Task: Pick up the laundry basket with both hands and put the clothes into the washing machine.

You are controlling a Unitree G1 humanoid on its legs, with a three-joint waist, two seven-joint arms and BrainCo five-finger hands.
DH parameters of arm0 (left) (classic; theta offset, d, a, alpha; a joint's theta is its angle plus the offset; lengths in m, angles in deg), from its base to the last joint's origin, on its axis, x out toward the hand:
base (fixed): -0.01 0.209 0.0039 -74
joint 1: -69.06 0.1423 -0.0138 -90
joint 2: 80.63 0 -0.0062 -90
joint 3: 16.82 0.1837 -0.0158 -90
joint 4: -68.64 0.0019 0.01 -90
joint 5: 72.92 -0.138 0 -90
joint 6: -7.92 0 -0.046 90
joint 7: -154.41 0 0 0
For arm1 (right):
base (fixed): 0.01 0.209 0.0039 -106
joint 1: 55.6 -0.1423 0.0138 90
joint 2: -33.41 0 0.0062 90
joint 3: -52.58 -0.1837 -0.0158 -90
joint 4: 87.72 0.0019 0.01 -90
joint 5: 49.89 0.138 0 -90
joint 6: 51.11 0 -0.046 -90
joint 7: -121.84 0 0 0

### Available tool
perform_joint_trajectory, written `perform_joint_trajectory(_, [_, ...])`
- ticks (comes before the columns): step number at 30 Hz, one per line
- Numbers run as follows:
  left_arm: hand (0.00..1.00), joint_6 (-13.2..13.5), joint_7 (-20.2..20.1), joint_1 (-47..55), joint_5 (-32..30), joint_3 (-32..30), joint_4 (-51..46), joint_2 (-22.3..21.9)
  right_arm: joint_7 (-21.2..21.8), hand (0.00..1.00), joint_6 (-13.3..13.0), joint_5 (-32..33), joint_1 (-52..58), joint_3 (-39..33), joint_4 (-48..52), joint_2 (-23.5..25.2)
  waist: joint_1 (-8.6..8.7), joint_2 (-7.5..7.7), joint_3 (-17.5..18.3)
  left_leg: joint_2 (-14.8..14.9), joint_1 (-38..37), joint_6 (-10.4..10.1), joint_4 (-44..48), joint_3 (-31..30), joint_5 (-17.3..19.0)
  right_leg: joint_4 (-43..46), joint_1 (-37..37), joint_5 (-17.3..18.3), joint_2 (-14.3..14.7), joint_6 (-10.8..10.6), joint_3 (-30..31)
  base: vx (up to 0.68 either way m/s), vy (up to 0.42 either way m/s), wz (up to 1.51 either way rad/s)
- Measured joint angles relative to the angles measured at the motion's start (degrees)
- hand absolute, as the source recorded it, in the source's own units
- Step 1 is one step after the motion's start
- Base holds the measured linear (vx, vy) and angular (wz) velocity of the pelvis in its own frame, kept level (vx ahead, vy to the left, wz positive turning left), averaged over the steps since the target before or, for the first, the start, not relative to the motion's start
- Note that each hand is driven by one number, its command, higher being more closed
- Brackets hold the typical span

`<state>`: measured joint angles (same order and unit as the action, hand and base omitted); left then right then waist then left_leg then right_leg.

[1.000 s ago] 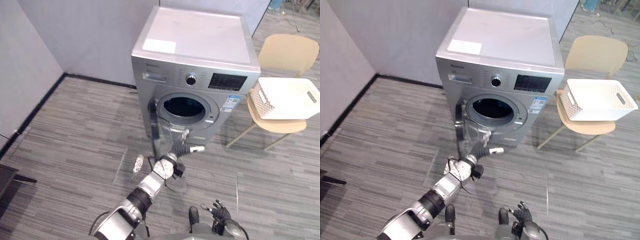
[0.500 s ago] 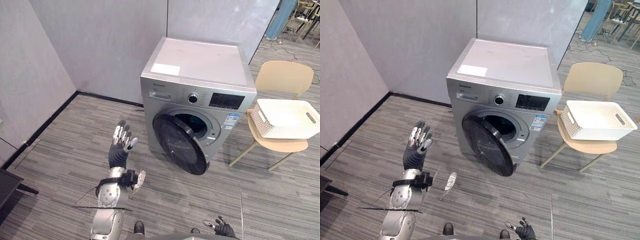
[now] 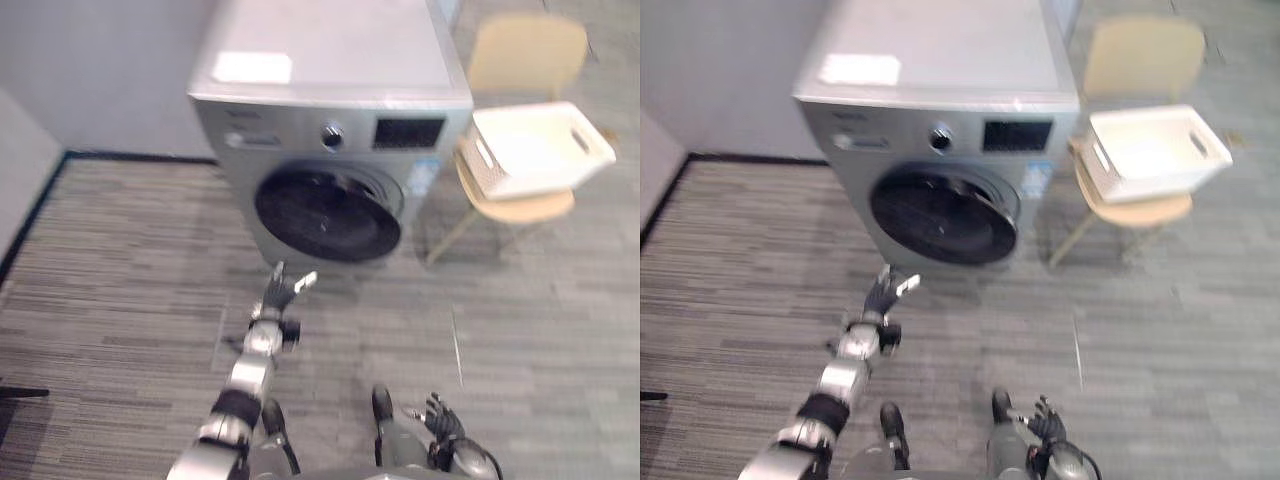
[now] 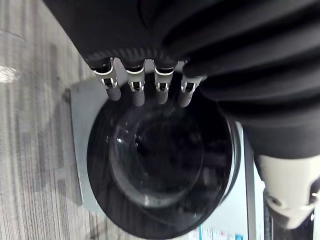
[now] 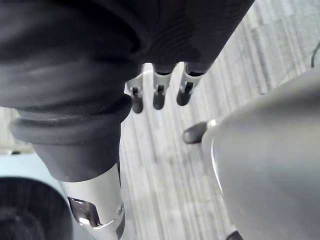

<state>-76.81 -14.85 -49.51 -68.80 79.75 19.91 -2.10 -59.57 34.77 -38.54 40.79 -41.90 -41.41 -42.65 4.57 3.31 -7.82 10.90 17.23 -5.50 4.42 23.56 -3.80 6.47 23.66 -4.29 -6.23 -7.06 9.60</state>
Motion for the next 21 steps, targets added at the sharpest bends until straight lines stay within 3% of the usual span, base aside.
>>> perform_joint_trajectory(5, [0.0,-0.35,0.61,-20.12,3.86,-2.58,6.16,6.4,-1.97,0.0,-1.57,1.35,-0.18,0.01,5.08,-0.66,3.22,1.21,-4.57,4.75,7.5,-1.08,8.0,3.61,3.61,0.5,7.89,-2.16,3.35,0.66,4.73,0.0,-0.071,-0.65])
perform_joint_trajectory(7, [0.0,-0.36,0.64,-28.45,8.61,-4.76,7.61,10.33,-2.41,0.0,-2.35,2.44,0.36,0.02,6.6,-0.61,4.24,1.3,-5.79,6.38,10.57,-1.35,9.08,5.01,3.92,0.31,11.43,-3.0,4.8,1.18,5.89,0.02,-0.079,-0.49])
perform_joint_trajectory(10, [0.0,-1.1,1.58,-36.13,15.5,-5.69,8.87,16.15,-2.55,0.0,-3.39,3.33,0.42,0.44,7.11,-0.59,4.07,1.18,-7.89,7.54,13.4,-1.56,9.57,6.02,4.03,0.33,14.74,-3.47,5.86,1.2,6.58,0.02,-0.052,-0.29])
perform_joint_trajectory(13, [0.0,-1.08,2.28,-42.57,18.2,-6.21,8.8,20.12,-2.86,0.0,-4.2,4.72,0.59,1.12,8.41,-0.17,3.91,1.13,-9.39,7.85,16.01,-1.57,9.85,5.89,4.03,0.32,16.99,-3.64,6.06,1.18,6.46,0.01,-0.007,-0.04])
perform_joint_trajectory(17, [0.0,-0.75,4.53,-45.11,20.67,-2.76,8.25,19.11,-3.51,0.0,-5.63,6.42,0.77,1.51,9.92,0.59,2.29,1.0,-10.31,7.9,18.02,-1.6,10.54,5.23,4.06,0.24,18.33,-3.93,5.94,1.18,6.17,0.0,-0.005,0.05])
perform_joint_trajectory(21, [0.0,0.61,6.7,-47.25,21.81,-0.36,7.5,22.55,-3.54,0.0,-6.03,6.99,0.78,1.61,11.68,0.59,2.24,1.03,-11.95,7.98,20.08,-1.79,11.36,5.01,4.19,-0.97,19.65,-5.03,5.76,1.01,6.28,-0.04,-0.016,-0.01])
